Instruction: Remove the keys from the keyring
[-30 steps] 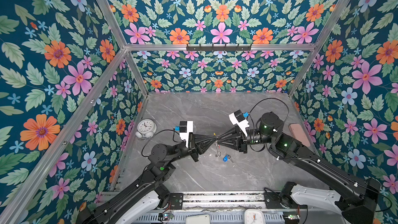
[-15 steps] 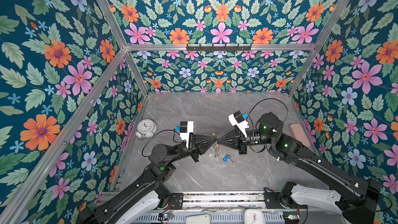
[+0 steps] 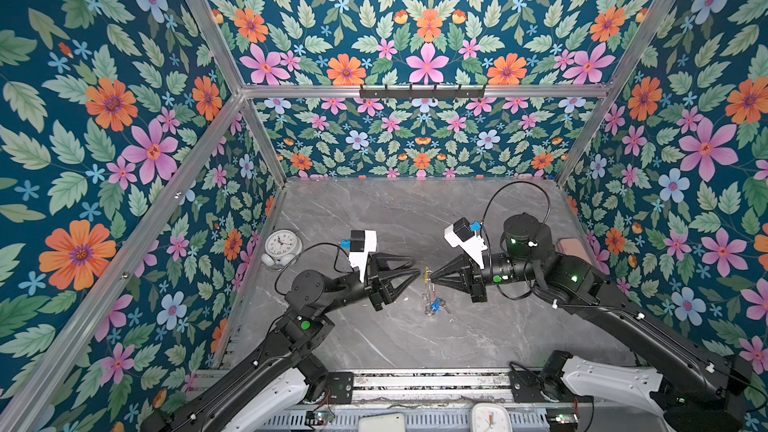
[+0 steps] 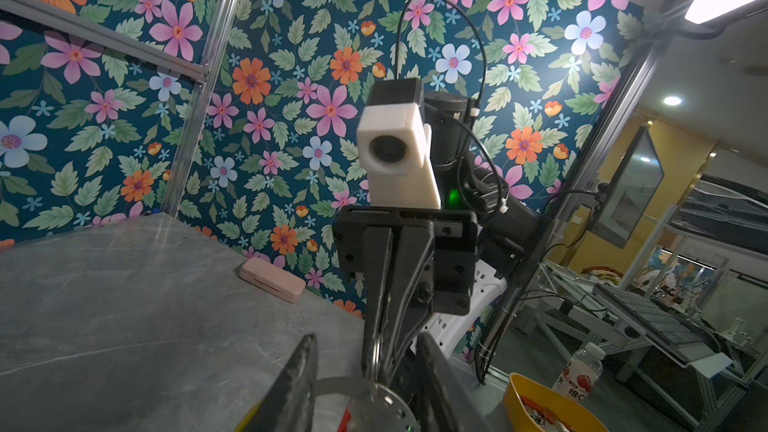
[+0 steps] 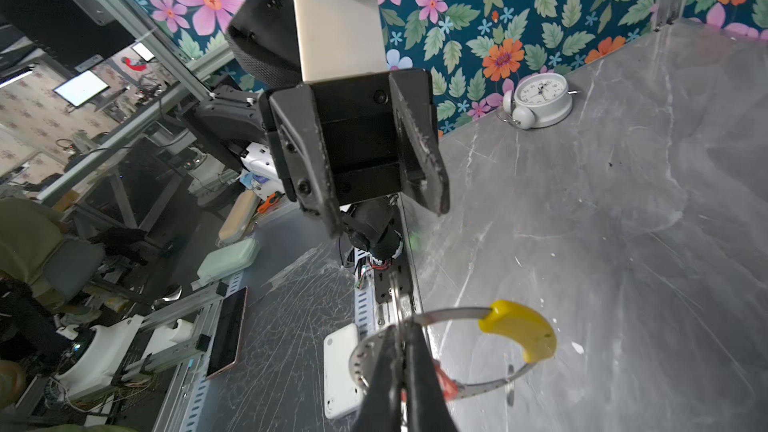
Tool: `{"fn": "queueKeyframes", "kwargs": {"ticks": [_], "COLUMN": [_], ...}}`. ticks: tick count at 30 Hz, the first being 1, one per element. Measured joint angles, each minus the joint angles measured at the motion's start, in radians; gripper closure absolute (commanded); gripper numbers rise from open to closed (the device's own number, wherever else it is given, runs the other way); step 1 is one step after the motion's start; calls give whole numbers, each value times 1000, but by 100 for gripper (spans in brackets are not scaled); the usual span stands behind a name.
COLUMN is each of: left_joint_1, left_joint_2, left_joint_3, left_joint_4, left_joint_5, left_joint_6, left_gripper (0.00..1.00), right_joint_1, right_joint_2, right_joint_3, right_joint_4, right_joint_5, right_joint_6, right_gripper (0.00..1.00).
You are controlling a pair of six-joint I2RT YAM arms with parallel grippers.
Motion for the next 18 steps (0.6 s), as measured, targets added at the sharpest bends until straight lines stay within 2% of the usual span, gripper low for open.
{"fn": "queueKeyframes", "kwargs": {"ticks": [11,18], "left_joint_1": [0,0], "left_joint_2": [53,131], "left_joint_3": [186,236], "left_joint_4": [-413,-534], "left_joint_5": [34,119], "left_joint_6": [118,157], "left_gripper": [54,57], "right_joint_1": [0,4], "right_joint_2": [66,121], "right_joint_3": [137,207], "right_joint_4": [-287,-381], "right_joint_5": [52,52], "right_joint_6": [-109,-141], "right_gripper": [100,100]}}
